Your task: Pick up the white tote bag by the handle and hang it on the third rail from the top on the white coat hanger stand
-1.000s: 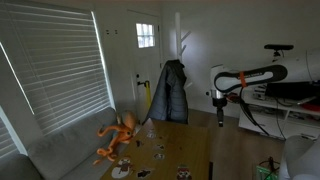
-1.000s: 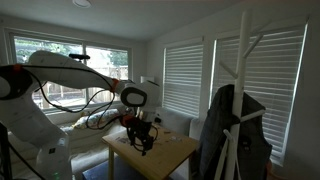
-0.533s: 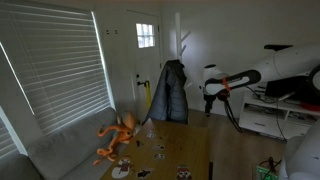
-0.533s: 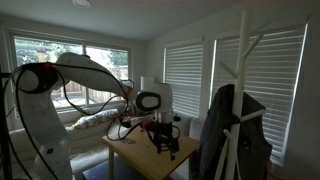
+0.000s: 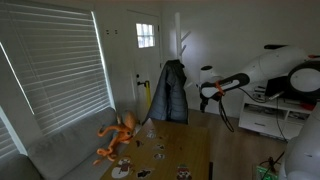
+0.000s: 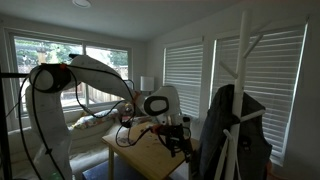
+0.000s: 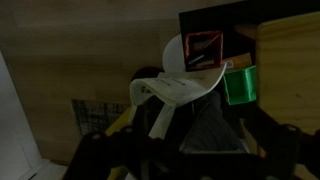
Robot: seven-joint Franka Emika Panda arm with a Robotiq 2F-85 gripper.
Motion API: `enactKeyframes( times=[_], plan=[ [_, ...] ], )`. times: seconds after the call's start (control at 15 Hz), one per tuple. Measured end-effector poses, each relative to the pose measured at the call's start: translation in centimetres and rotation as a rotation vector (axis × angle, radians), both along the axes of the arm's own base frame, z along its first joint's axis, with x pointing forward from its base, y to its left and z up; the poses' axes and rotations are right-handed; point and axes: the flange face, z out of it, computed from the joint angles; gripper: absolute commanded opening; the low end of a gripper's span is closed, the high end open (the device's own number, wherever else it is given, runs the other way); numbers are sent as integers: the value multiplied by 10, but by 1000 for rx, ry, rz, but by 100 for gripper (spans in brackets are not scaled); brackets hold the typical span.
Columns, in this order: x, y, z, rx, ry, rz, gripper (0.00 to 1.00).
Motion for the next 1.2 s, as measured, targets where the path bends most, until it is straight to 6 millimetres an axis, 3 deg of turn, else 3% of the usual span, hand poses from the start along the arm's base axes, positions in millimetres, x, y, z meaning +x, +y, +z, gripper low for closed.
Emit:
enactKeyframes(
  times=[0.2, 0.4, 0.87, 1.2],
  plan=[
    [0, 0, 0, 0, 0, 0, 100],
    [7, -9, 3, -16, -74, -119, 100],
    [51, -48, 2, -75, -251, -432, 100],
    [85, -70, -6, -112, -305, -559, 100]
  ],
)
